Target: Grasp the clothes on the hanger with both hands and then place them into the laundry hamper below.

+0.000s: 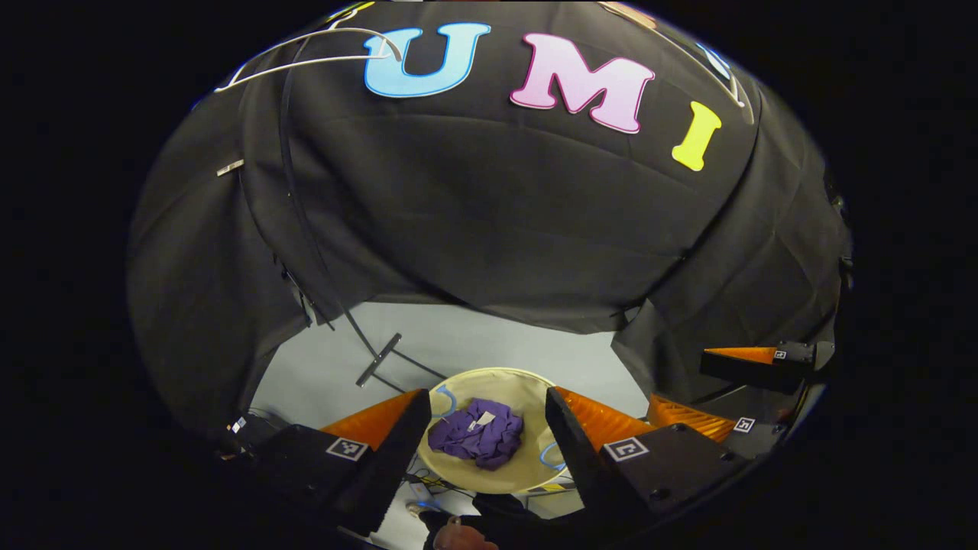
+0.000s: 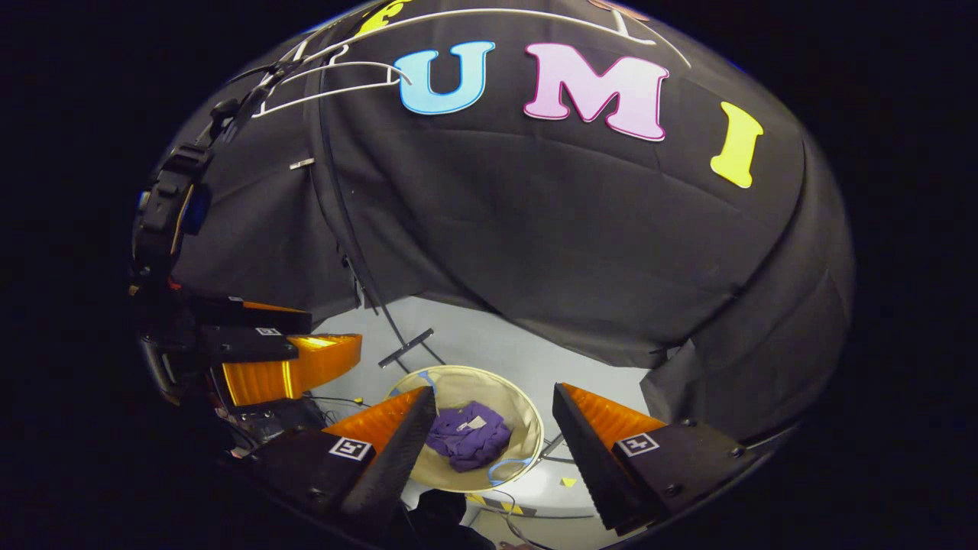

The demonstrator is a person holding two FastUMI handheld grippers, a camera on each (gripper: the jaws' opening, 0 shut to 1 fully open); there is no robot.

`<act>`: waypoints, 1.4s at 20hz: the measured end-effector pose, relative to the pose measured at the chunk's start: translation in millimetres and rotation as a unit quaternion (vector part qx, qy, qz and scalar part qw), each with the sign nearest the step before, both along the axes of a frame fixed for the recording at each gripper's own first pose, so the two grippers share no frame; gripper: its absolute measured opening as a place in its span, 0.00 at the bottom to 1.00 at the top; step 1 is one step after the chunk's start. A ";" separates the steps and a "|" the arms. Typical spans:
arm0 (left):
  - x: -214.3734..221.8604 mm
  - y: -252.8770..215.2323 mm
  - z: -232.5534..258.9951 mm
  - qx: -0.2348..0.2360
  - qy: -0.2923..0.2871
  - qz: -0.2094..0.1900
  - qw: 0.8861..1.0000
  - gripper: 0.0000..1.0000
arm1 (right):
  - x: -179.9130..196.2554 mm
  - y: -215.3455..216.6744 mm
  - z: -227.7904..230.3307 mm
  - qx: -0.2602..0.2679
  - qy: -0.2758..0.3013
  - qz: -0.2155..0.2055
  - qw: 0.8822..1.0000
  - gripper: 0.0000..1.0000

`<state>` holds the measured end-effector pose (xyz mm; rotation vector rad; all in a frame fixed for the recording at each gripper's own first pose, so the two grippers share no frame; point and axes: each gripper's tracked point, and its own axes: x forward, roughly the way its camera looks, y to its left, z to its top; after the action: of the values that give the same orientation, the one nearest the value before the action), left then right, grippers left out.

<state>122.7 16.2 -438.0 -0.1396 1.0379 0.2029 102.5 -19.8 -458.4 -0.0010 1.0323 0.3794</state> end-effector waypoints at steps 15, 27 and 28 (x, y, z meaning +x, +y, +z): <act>-58.1 16.8 164.5 -0.003 -0.186 -0.087 0.979 0.95 | -56.0 29.4 172.7 -0.018 -0.173 -0.118 0.978 1.00; -171.2 31.9 354.0 -0.003 -0.407 -0.130 0.904 0.93 | -147.7 50.4 388.0 0.009 -0.400 -0.232 0.886 0.98; -178.3 32.0 363.7 -0.001 -0.416 -0.129 0.900 0.92 | -154.1 53.9 400.5 0.014 -0.411 -0.232 0.882 0.98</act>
<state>-55.6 48.2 -74.3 -0.0738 0.1926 -0.1047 -51.6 34.1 -57.9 0.1021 0.1596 -0.0640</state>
